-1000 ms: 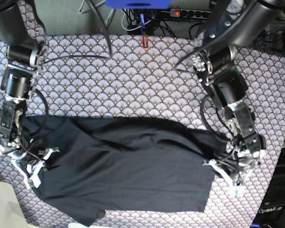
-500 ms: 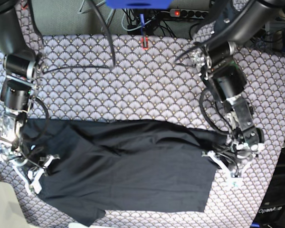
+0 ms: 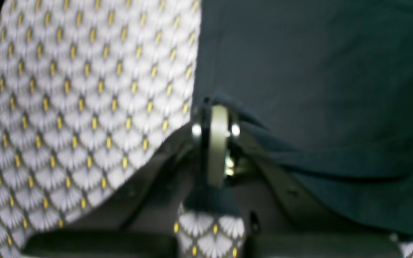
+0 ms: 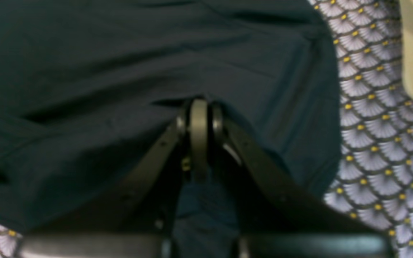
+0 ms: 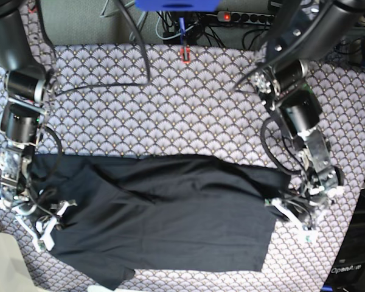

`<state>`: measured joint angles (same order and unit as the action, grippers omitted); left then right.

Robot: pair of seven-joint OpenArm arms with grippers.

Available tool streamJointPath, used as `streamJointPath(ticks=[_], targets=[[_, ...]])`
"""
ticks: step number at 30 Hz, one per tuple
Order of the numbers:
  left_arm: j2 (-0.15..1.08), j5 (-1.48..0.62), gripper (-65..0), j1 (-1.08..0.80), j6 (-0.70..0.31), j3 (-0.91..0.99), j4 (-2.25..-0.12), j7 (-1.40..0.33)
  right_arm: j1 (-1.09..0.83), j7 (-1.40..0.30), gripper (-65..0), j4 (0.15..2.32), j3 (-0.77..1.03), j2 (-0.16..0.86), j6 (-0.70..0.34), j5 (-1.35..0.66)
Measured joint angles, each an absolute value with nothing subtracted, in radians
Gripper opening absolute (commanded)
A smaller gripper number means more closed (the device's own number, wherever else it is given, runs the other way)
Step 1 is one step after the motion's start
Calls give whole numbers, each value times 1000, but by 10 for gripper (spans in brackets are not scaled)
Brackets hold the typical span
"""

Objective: Fold the T-shirt properly
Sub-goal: 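Lower the folded edge onto the shirt's middle with both grippers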

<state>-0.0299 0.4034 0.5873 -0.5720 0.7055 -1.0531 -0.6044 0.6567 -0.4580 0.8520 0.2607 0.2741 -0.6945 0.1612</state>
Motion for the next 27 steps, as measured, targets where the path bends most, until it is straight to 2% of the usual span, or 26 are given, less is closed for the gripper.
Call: streamJointPath(ticks=[17,21,24,27], targets=[[-14,404,-650,582,-572,707,-1053,-609,654,-406,-643,851,261,280,-695,177],[-14,404,-636,582,-572,707,-1053,-609,653,-407,-563,851,261,280,-695,178],[-14,404,-564,582,-572,707,-1053,-609,653,-407,-458,851,262,280,-694,177],[-14,404,-517,582,-572,709,-1054,-609,651,-407,-392,851,265,280,-694,177]])
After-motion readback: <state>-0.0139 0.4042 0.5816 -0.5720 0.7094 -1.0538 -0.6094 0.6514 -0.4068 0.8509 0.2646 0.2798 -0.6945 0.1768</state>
